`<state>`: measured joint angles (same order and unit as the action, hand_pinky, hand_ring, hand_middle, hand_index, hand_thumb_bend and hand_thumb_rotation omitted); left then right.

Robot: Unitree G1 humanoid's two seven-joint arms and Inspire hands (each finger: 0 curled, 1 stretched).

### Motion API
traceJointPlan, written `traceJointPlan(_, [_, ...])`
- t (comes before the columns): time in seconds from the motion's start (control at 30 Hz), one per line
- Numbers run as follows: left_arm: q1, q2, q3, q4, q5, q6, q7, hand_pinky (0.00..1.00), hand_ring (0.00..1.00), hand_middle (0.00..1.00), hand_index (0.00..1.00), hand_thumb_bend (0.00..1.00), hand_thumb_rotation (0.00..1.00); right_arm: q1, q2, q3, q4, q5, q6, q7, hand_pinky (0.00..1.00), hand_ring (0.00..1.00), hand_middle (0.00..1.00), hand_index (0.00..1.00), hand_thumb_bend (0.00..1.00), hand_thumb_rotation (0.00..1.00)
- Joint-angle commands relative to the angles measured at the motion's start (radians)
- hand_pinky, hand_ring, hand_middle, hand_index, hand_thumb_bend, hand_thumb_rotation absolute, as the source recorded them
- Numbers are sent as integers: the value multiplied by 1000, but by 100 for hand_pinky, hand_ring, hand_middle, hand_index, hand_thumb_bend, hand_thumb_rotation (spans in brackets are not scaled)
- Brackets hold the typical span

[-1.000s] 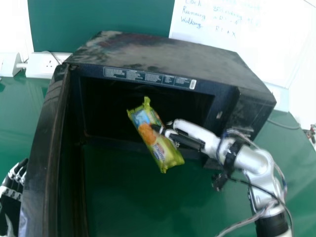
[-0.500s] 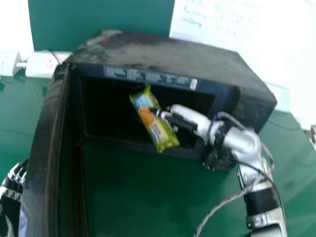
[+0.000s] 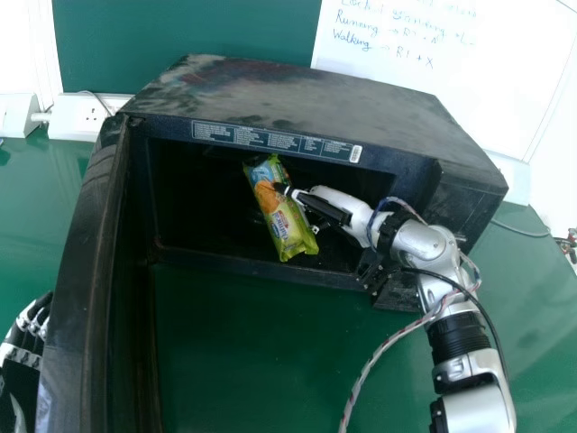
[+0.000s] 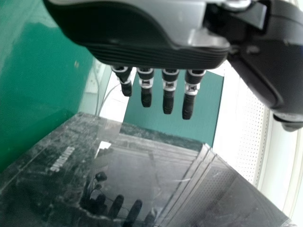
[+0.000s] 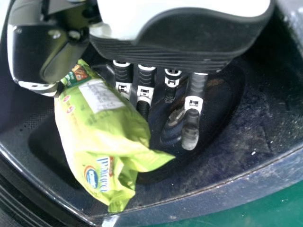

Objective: Put biscuit inside oven

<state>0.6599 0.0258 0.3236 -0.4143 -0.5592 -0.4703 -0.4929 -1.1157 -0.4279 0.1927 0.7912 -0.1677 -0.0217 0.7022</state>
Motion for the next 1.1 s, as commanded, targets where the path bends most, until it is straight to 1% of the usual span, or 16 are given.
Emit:
traceJointPlan(0.0, [12,0,-10,3,-1,-14,-10,69,75,79,85,71,95,-35,-6,-8,40,-15,-24,-31,24,45,49,57,50,0])
traceJointPlan(0.07, [14,1,-12,1,-7,-12,-14,75,81,84,88,73,95,-46,-2,-3,77,-27,-41,-51,24,43,52,57,50,0])
traceJointPlan(0.1, [14,0,-12,0,-7,-12,-14,76,82,84,88,74,94,-50,1,-6,91,-26,-44,-55,24,43,52,57,50,0])
traceJointPlan(0.17, [12,-2,-12,6,-11,-16,-19,72,78,82,87,74,92,-59,7,-11,118,-24,-51,-58,25,43,53,57,50,0])
traceJointPlan(0.2, [11,-4,-13,9,-11,-19,-21,72,78,82,88,75,92,-64,8,-8,135,-32,-61,-67,25,43,53,57,50,0])
traceJointPlan(0.33, [16,-1,-17,6,-11,-23,-28,83,87,88,91,78,94,-84,11,8,195,-67,-102,-107,25,43,53,57,50,0])
traceJointPlan(0.43, [19,-5,-23,0,-2,-31,-27,88,90,90,92,79,93,-97,16,8,234,-79,-118,-120,25,43,53,57,50,0])
traceJointPlan(0.47, [19,-3,-26,-1,-6,-34,-30,86,88,89,91,79,94,-103,17,11,247,-88,-127,-124,25,42,53,57,50,0])
traceJointPlan(0.5, [17,-1,-28,1,-15,-35,-37,86,88,89,91,80,96,-108,18,14,260,-96,-135,-131,25,42,53,57,50,0])
traceJointPlan(0.6, [20,-4,-31,-1,-16,-38,-37,88,90,90,92,84,96,-120,26,9,293,-102,-142,-151,26,43,53,57,50,0])
traceJointPlan(0.7, [16,0,-36,11,-32,-52,-65,84,88,89,90,85,96,-129,32,14,315,-119,-159,-184,26,43,53,58,50,0])
traceJointPlan(0.83, [17,-6,-31,24,-9,-81,-69,88,91,92,91,85,95,-144,49,22,343,-142,-157,-226,27,43,53,58,50,0])
traceJointPlan(0.97, [29,-10,-41,16,-10,-80,-59,94,95,95,91,85,92,-165,70,14,385,-142,-138,-251,27,43,53,58,50,0])
traceJointPlan(1.03, [27,-13,-38,21,4,-94,-56,94,95,94,91,86,91,-178,79,5,410,-135,-129,-262,26,43,53,57,50,0])
traceJointPlan(1.07, [27,-9,-38,26,-2,-94,-62,94,95,94,91,86,91,-185,82,8,421,-141,-126,-271,26,42,53,57,50,0])
